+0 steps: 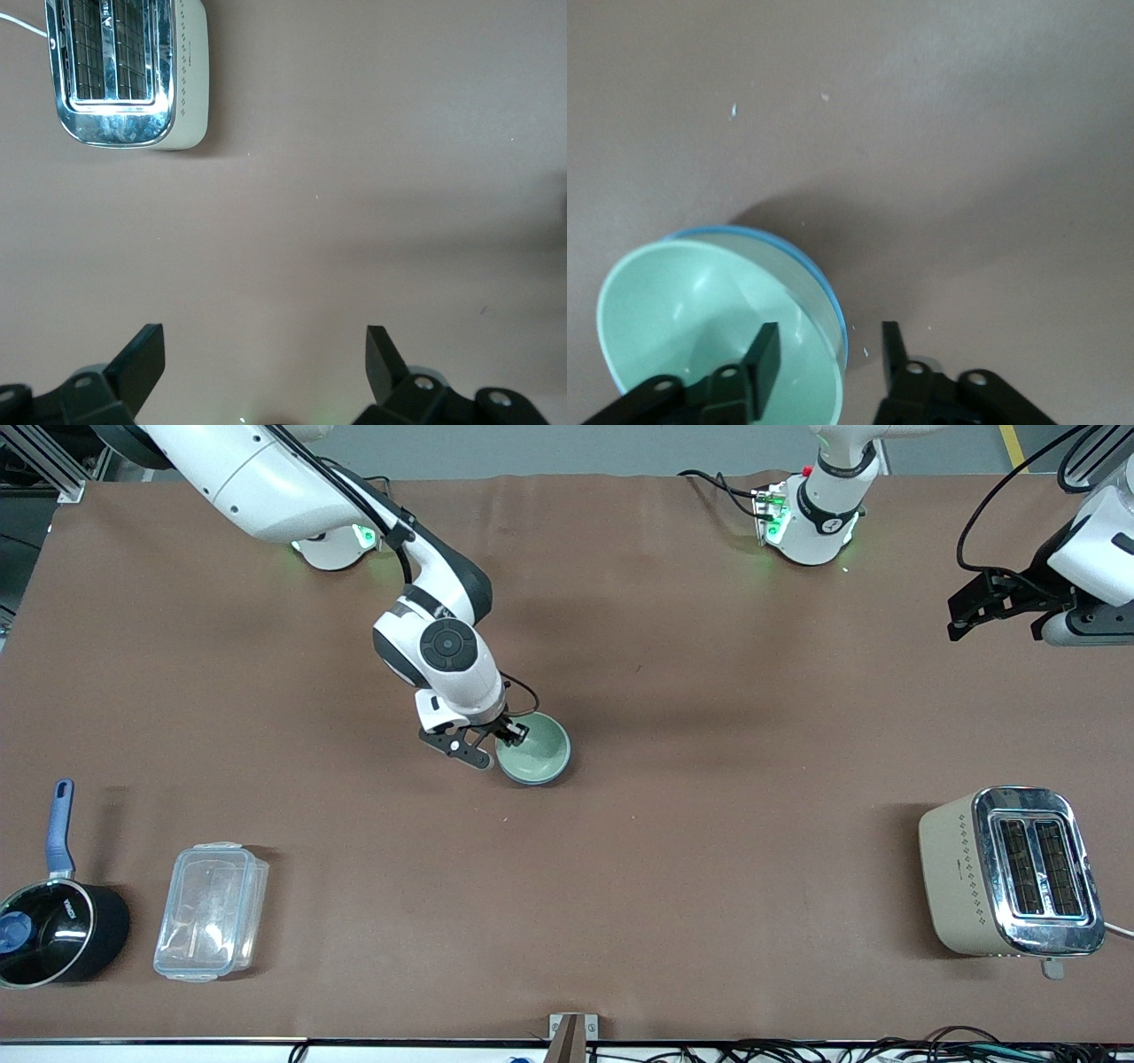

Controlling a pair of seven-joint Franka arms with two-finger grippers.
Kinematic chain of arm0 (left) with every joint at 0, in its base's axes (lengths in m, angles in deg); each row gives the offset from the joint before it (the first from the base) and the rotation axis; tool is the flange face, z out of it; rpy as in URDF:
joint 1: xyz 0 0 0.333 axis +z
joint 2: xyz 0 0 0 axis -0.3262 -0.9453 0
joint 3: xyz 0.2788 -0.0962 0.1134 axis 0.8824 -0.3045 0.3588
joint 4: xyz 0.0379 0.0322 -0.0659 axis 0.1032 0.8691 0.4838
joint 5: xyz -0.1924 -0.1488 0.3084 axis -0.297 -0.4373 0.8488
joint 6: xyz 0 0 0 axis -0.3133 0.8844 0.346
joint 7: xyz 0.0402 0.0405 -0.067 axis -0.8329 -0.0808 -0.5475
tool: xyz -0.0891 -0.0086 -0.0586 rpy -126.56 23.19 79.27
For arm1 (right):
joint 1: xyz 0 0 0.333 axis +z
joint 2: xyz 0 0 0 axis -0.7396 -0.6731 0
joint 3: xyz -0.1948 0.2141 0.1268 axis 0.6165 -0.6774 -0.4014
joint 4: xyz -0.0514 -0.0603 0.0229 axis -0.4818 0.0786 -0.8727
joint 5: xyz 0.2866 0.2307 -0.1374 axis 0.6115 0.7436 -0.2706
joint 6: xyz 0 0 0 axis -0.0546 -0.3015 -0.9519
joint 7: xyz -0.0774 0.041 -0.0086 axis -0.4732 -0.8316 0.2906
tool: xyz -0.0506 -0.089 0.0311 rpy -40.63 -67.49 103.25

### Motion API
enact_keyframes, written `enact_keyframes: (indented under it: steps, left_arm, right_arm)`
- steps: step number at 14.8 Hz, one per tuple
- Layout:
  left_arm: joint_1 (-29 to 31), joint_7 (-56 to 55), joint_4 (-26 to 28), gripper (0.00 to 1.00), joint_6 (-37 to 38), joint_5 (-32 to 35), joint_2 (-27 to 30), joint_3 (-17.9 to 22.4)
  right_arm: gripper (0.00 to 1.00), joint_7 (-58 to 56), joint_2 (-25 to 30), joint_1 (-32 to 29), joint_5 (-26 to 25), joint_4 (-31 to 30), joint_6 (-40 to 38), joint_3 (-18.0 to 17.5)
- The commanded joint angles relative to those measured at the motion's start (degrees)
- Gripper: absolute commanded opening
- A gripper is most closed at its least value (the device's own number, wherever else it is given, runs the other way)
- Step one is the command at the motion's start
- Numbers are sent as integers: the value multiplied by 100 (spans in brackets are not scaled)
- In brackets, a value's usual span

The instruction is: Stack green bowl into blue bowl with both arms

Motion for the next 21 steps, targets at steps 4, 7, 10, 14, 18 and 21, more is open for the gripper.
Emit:
enact_keyframes:
  steps: [4,7,10,14,18,21]
  left_arm:
    - [-17,-7,-37,100,-52,-41,-2,-32]
    - [-25,-7,-80,100,-87,-50,-38,-32]
    - [-17,1,-98,100,-87,-76,-38,-41]
    - [-8,36,-107,100,-70,-67,-20,-41]
    - [-8,107,-213,100,-52,-67,-29,-41]
    - [-8,89,-221,100,-43,-67,-29,-41]
  right_arm:
    - [100,-1021,1648,-598,-91,5,-1655,-128]
    - [100,-2251,2352,-598,188,207,-2173,609]
    - [100,-4042,2827,-563,1111,794,-2919,1654]
    - [100,-5671,2977,-563,1815,1796,-4211,2735]
    - [100,-6840,2995,-168,2045,2501,-5058,3852]
    - [100,-7133,2969,-203,2045,2501,-5049,3854]
